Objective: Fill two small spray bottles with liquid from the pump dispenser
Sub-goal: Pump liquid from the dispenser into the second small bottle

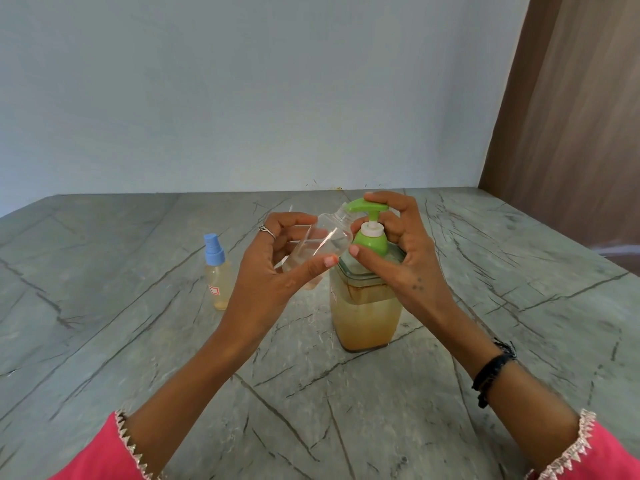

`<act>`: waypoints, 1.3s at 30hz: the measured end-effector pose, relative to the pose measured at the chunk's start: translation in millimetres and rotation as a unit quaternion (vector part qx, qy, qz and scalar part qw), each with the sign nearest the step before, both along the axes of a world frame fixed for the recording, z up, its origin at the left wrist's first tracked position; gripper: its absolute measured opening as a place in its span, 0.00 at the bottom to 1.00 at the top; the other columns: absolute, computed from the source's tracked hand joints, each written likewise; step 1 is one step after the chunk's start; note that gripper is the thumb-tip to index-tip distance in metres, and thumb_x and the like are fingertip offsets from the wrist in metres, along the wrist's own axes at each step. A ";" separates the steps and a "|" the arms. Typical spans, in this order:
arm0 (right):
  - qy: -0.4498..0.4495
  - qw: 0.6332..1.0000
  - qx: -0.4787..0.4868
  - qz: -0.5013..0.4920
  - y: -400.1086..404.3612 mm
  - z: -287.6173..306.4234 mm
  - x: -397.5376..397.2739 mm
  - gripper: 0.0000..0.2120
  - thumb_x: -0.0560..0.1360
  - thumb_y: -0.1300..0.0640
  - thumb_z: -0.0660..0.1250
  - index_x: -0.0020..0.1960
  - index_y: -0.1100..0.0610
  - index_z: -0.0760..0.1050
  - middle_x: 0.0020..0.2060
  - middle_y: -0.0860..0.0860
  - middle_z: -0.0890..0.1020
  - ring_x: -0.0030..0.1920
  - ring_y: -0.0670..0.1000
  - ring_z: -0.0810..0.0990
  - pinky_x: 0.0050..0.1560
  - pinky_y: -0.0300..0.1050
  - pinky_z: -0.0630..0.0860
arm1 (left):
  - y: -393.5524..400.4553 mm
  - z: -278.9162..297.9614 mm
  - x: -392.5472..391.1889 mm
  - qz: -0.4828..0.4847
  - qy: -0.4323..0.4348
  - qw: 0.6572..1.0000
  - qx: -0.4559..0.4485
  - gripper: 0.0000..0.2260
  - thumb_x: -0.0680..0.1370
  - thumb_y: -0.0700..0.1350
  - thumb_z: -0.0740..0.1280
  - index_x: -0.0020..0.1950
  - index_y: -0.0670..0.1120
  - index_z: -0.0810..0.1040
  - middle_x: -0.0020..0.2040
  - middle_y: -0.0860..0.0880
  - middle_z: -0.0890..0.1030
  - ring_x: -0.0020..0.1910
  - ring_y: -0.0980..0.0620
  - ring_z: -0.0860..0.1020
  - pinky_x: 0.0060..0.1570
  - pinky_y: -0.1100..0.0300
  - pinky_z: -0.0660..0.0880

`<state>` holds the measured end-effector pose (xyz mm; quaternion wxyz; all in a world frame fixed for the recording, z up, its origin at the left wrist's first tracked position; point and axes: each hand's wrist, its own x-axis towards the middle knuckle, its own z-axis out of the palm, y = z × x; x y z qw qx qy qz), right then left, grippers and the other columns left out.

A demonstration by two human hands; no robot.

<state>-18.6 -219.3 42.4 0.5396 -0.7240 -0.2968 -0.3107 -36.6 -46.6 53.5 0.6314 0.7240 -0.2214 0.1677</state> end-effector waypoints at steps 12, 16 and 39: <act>0.069 0.987 0.133 0.059 3.7 4.9 2.9 0.18 0.63 0.68 0.69 0.47 0.51 0.72 0.35 0.47 0.83 0.40 0.46 0.82 0.45 0.36 0.76 | 0.7 -0.2 0.8 0.000 0.006 1.000 0.005 0.20 0.64 0.49 0.71 0.54 0.52 0.74 0.51 0.54 0.81 0.51 0.61 0.79 0.45 0.69 0.76; 0.063 0.987 0.136 0.058 4.9 5.6 3.9 0.15 0.63 0.68 0.69 0.43 0.52 0.71 0.35 0.48 0.84 0.39 0.47 0.83 0.43 0.36 0.77 | 2.4 -1.8 0.9 0.000 0.009 1.000 0.012 0.19 0.64 0.49 0.71 0.54 0.52 0.74 0.51 0.54 0.81 0.50 0.62 0.79 0.45 0.71 0.76; -0.094 0.995 0.013 -0.019 0.2 -3.9 8.0 0.22 0.71 0.62 0.68 0.62 0.49 0.71 0.58 0.43 0.72 0.55 0.53 0.79 0.49 0.51 0.80 | 0.1 -0.6 0.7 -0.006 0.006 1.000 -0.004 0.17 0.65 0.47 0.71 0.52 0.53 0.74 0.49 0.56 0.81 0.50 0.62 0.79 0.40 0.71 0.76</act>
